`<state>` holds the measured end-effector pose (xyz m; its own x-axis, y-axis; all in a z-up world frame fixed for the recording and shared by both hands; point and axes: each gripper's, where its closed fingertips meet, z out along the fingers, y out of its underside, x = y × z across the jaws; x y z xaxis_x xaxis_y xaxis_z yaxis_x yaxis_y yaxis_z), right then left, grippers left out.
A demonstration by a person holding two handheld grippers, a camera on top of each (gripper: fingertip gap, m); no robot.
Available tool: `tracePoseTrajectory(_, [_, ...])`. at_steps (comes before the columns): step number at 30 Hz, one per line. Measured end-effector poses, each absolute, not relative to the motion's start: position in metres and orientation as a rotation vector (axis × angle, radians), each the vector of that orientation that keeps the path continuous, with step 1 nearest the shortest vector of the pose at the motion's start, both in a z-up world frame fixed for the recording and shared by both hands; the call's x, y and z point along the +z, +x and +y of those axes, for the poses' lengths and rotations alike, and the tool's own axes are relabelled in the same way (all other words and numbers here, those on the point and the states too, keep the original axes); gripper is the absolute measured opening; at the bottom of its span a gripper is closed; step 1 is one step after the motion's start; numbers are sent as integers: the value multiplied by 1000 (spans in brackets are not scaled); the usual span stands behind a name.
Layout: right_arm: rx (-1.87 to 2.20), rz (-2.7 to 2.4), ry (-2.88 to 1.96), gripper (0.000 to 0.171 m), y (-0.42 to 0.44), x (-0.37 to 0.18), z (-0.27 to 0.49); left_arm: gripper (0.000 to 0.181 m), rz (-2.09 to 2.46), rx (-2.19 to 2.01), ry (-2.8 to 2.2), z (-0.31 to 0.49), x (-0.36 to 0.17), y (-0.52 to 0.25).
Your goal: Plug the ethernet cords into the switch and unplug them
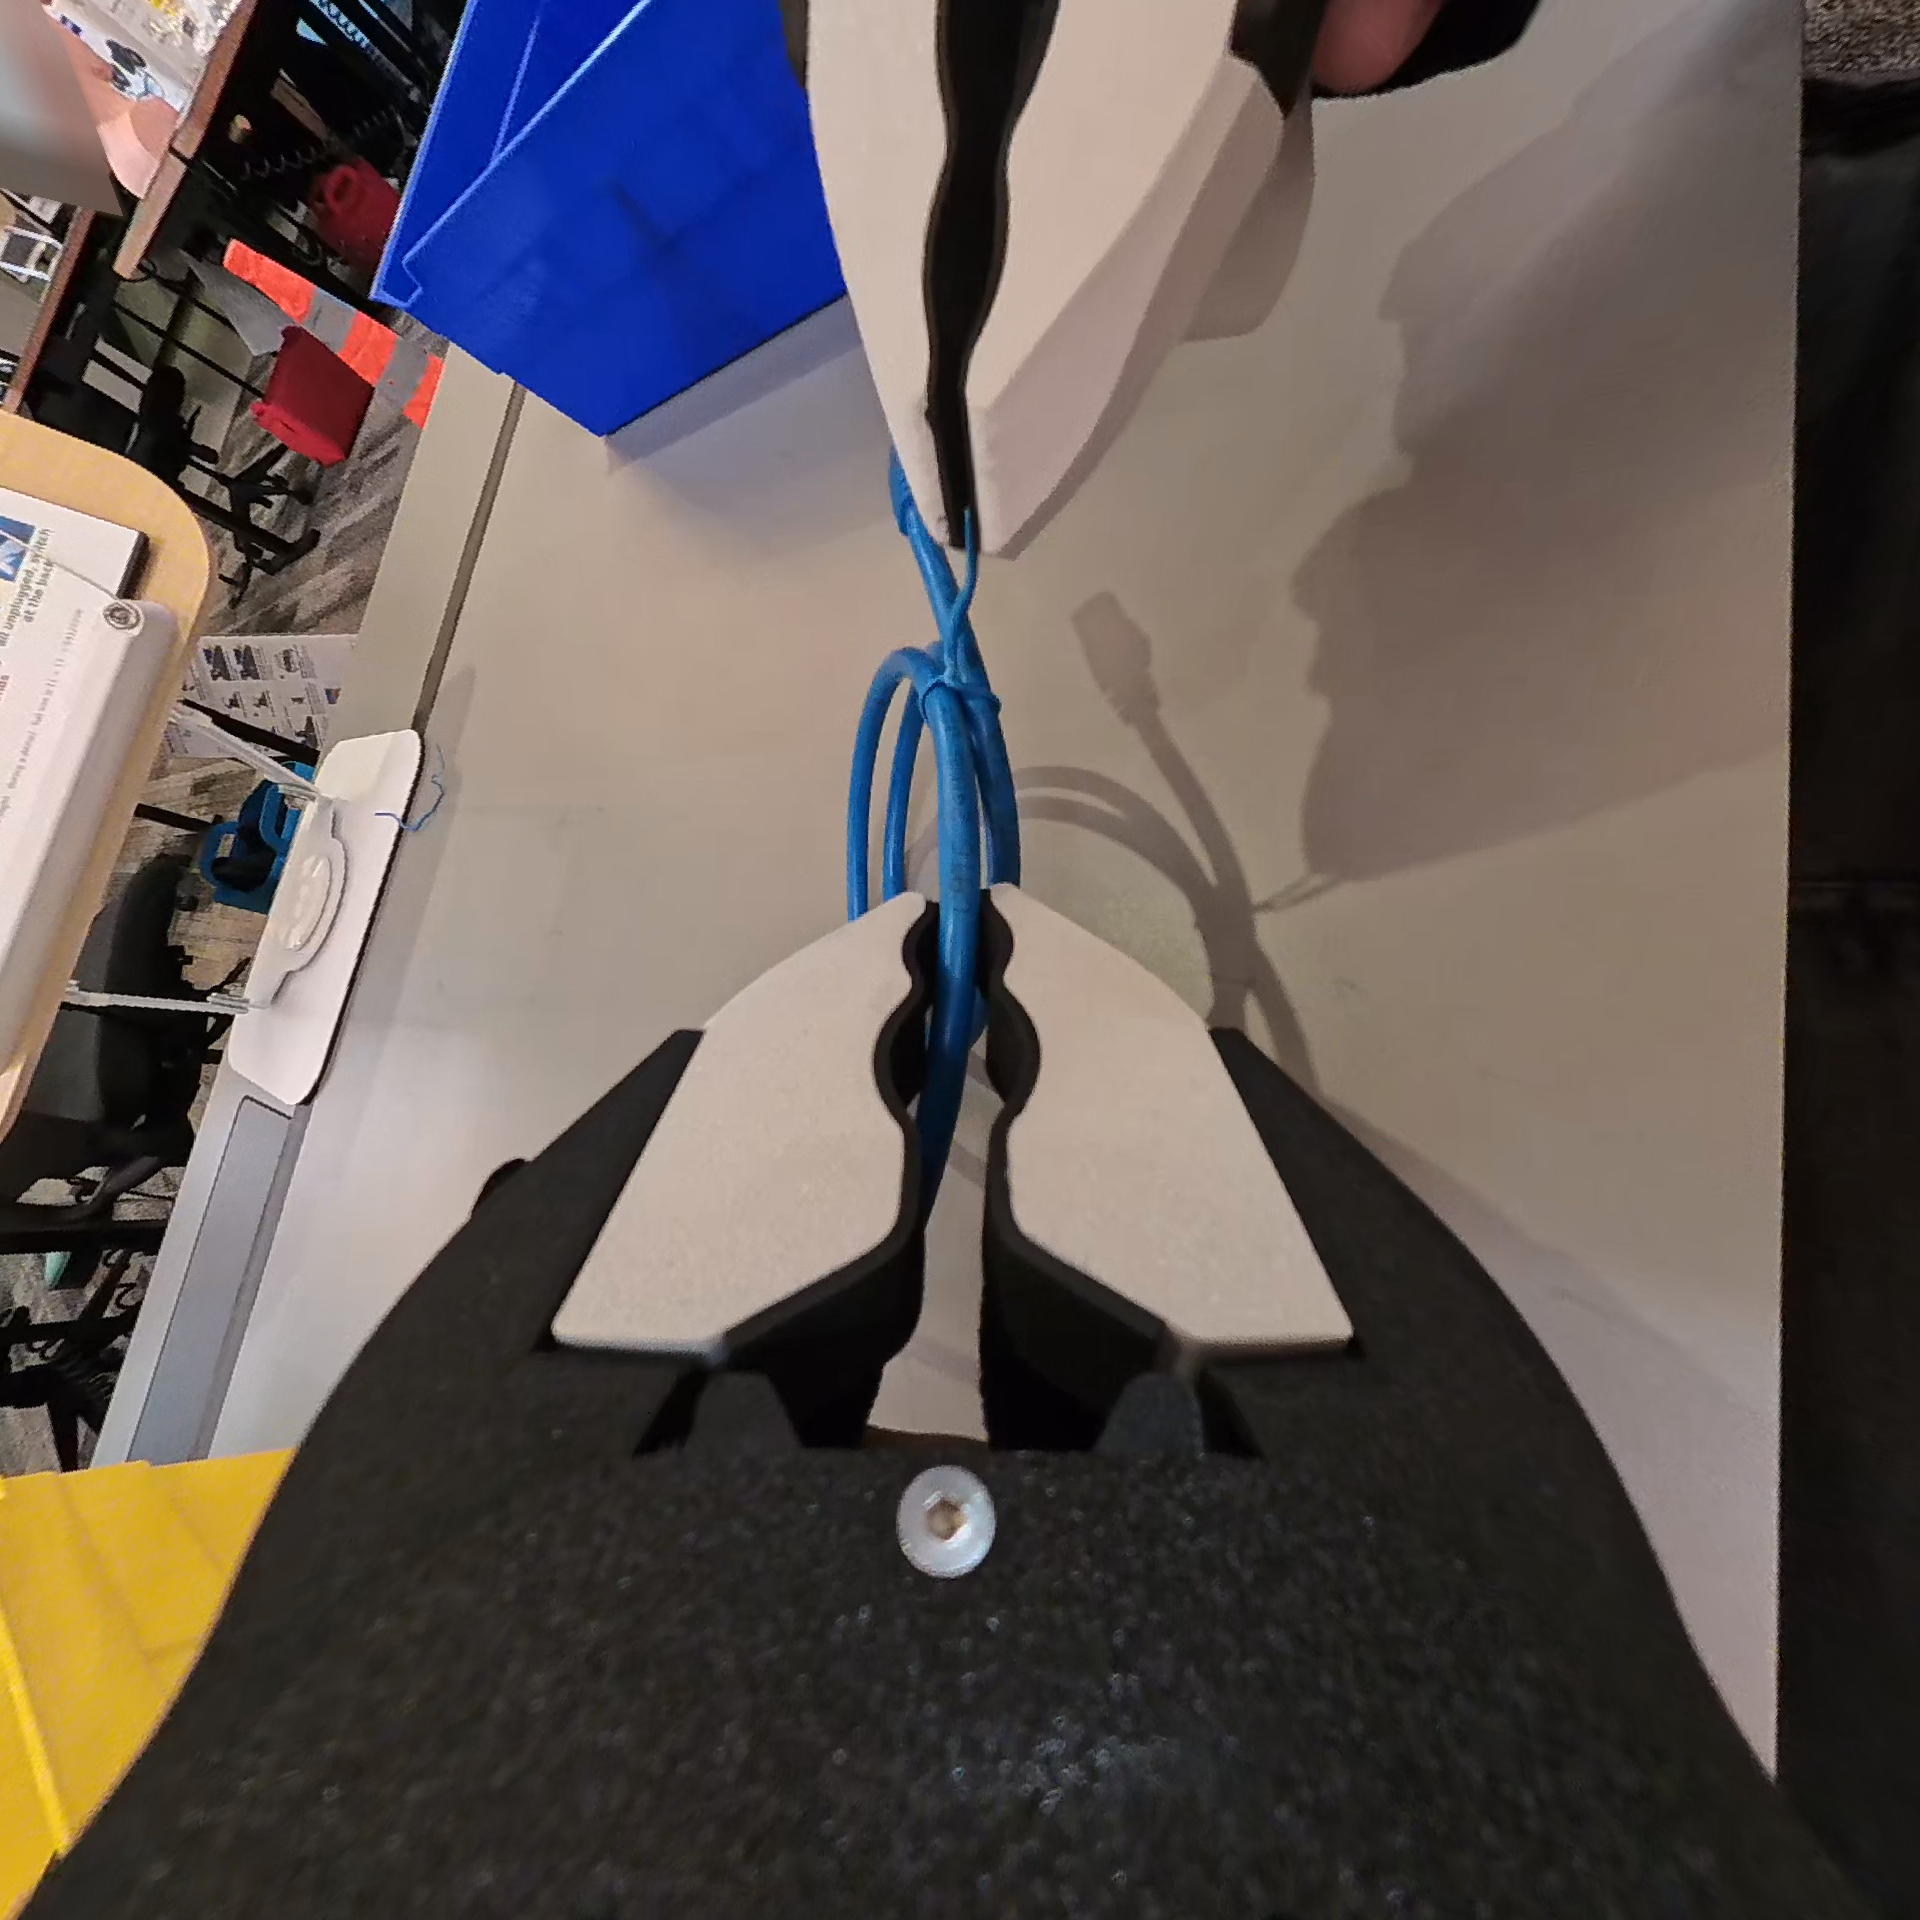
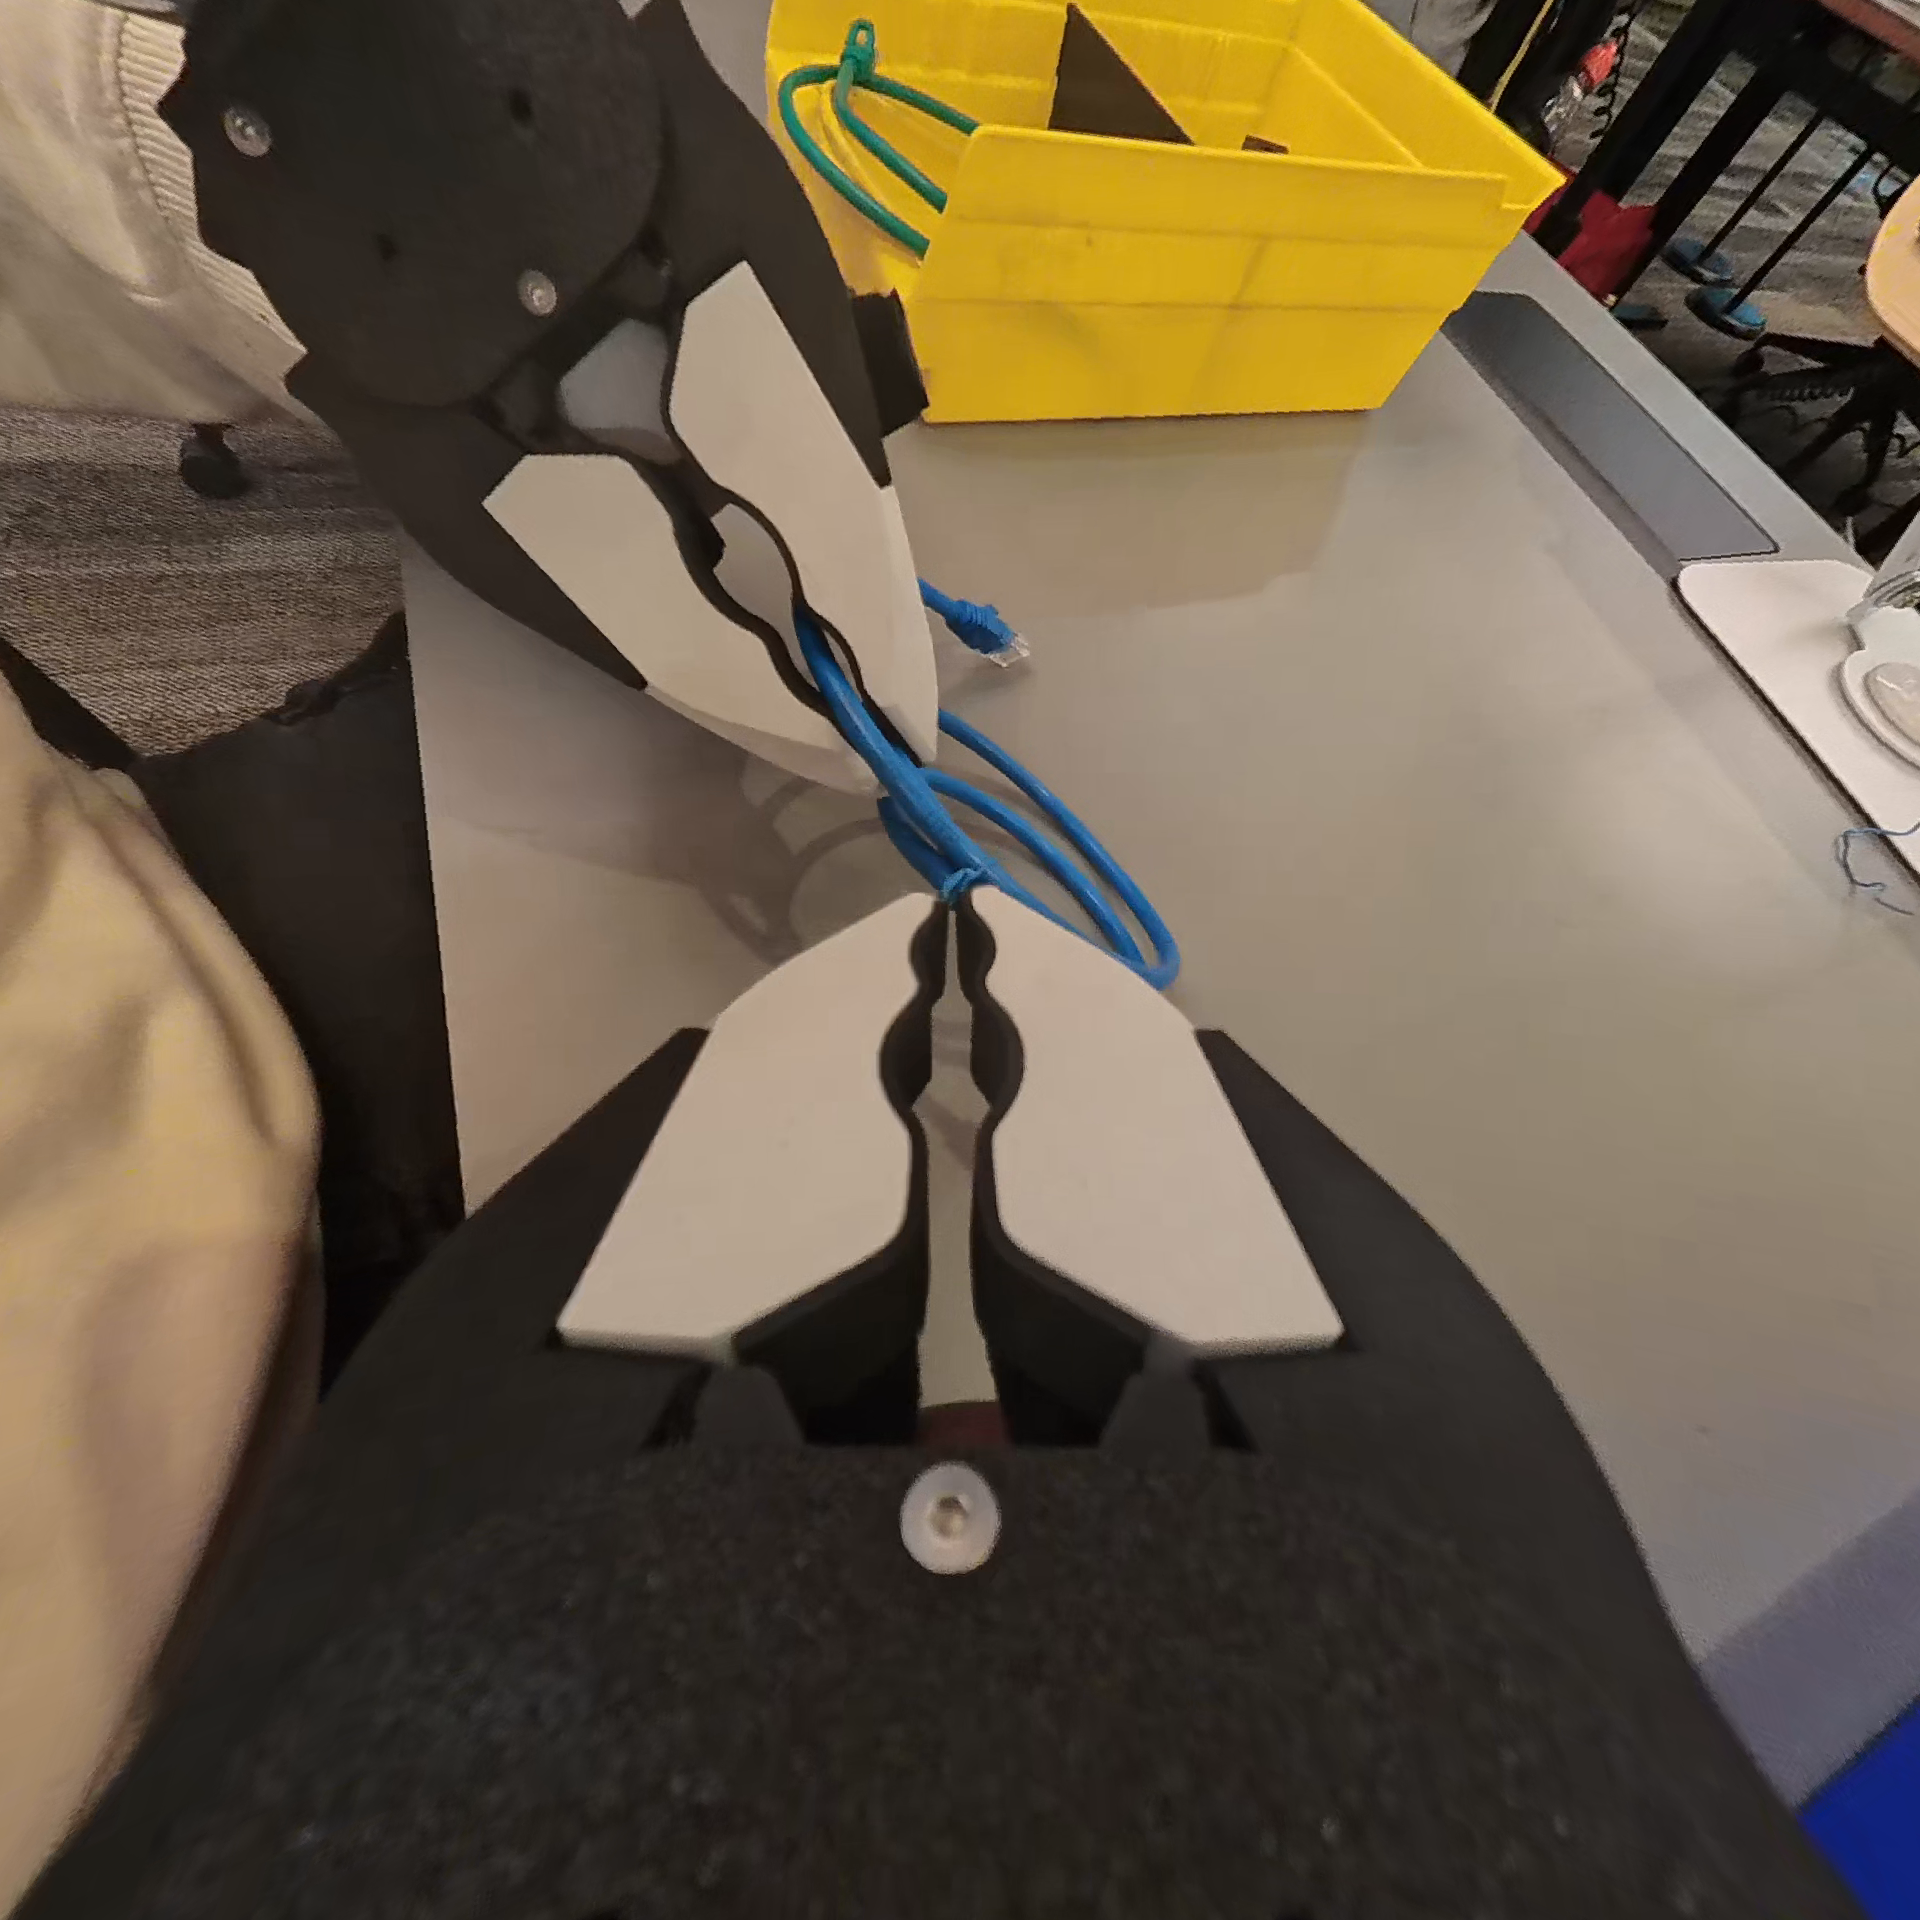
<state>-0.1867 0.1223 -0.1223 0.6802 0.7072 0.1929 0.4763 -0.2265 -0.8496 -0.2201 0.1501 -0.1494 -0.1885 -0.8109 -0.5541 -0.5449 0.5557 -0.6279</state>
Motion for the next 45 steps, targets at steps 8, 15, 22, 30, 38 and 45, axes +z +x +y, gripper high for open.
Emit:
tracePoseTrajectory(8, [282, -932, -1906, 1, -181, -130, 124, 5, 1882, -358, -1090, 148, -151, -220])
tracePoseTrajectory(15, [213, -872, -1903, 1, -172, -127, 137, 5, 1900, -363, -1030, 139, -150, -219])
tracePoseTrajectory(22, [371, -776, -1886, 0, -191, -118, 140, 5, 1925, -383, -1023, 131, -153, -217])
tracePoseTrajectory(30, [367, -1091, -1859, 0, -223, -131, 109, 5, 1931, -350, -1060, 136, -158, -217])
tracePoseTrajectory(38, [164, -964, -1811, 15, -200, -115, 125, 5, 1922, -362, -1067, 137, -157, -218])
tracePoseTrajectory(45, [55, -980, -1788, 5, -204, -119, 132, 6, 1928, -364, -1072, 137, -159, -217])
